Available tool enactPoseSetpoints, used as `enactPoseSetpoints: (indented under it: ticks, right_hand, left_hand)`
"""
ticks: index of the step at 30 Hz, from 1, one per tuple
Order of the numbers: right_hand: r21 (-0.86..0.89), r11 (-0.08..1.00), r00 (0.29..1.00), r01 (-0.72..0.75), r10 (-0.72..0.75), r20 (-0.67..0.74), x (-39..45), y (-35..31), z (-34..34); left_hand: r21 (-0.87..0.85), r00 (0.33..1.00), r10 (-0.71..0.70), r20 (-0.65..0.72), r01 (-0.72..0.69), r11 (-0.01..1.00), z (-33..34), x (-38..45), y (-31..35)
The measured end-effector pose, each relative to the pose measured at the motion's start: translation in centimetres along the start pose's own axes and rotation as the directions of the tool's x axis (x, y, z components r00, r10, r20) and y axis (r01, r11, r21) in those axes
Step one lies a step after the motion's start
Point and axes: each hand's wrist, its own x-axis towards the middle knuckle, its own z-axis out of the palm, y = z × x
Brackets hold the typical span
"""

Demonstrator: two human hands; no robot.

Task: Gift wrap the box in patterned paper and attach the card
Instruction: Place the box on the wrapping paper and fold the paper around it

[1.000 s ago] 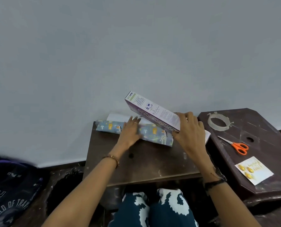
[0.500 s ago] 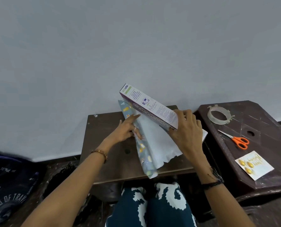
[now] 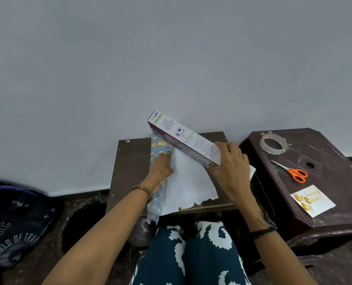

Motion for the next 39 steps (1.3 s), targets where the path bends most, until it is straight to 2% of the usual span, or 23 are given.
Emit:
enactPoseSetpoints:
  ticks: [3,5,8,11,15,16,18,20,21,22,23,26,29,32,39]
  right_hand:
    - [0.01,1.0,1.0,-0.014,0.014,0.003,-0.3,0.2,-0.8]
    - [0.021,1.0,1.0,-0.017,0.017,-0.004,-0.3,0.4,-1.3]
    - [0.04,0.999,1.0,0.021,-0.02,-0.022,-0.1,0.7,-1.8]
    - [0.031,0.997,0.994,0.074,-0.071,-0.087,0.1,1.1,-1.9]
    - [0.087,0.989,0.99,0.123,-0.117,-0.076,0.2,1.3,-1.0]
    - [0.09,0.986,0.988,0.141,-0.135,-0.069,0.2,1.3,-0.6]
    - [0.079,0.983,0.985,0.166,-0.163,-0.048,0.0,1.3,0.3]
    - [0.081,0.983,0.986,0.165,-0.164,-0.018,-0.1,1.4,1.2]
    - [0.091,0.983,0.987,0.159,-0.16,0.002,-0.2,1.6,1.7]
    - [0.102,0.982,0.987,0.158,-0.161,0.025,-0.2,1.7,2.1]
    - [0.11,0.98,0.984,0.166,-0.172,0.049,-0.3,1.9,2.4]
    - [0.144,0.962,0.959,0.232,-0.251,0.134,-0.9,2.4,3.3]
    - [0.128,0.944,0.927,0.304,-0.324,0.188,-1.9,2.6,4.3]
    - [0.045,0.934,0.915,0.355,-0.357,0.189,-2.3,2.5,6.1]
    - [-0.116,0.941,0.933,0.317,-0.288,0.218,-1.8,1.8,9.4]
  left_hand:
    - [-0.088,0.995,0.089,-0.051,-0.094,0.992,-1.0,0.2,0.0]
    - [-0.173,0.988,0.156,-0.017,-0.157,0.972,-2.3,0.2,0.2]
    - [-0.211,0.96,0.278,0.035,-0.265,0.941,-4.5,0.5,0.8]
    - [-0.24,0.956,0.276,0.099,-0.246,0.939,-6.0,1.7,1.3]
    - [-0.101,0.977,0.197,0.085,-0.189,0.977,-5.3,3.5,0.8]
    - [-0.093,0.984,0.172,0.049,-0.167,0.982,-4.5,3.7,0.6]
    - [-0.062,0.968,0.179,-0.178,-0.192,0.979,-2.2,2.6,0.6]
    - [-0.066,0.861,0.236,-0.451,-0.296,0.953,0.6,0.8,0.7]
    - [-0.048,0.829,0.24,-0.505,-0.305,0.951,2.1,-0.1,0.5]
    - [-0.021,0.827,0.237,-0.51,-0.288,0.958,3.6,-0.6,0.2]
    - [0.019,0.852,0.233,-0.468,-0.254,0.967,5.0,-1.1,-0.1]
    - [0.143,0.919,0.296,-0.261,-0.267,0.953,8.1,-1.6,-1.5]
    - [-0.029,0.918,0.368,-0.145,-0.376,0.926,9.0,-2.3,-2.5]
    - [-0.132,0.922,0.355,-0.153,-0.375,0.918,9.3,-3.3,-3.3]
    - [-0.253,0.925,0.328,-0.191,-0.369,0.895,8.4,-4.3,-3.2]
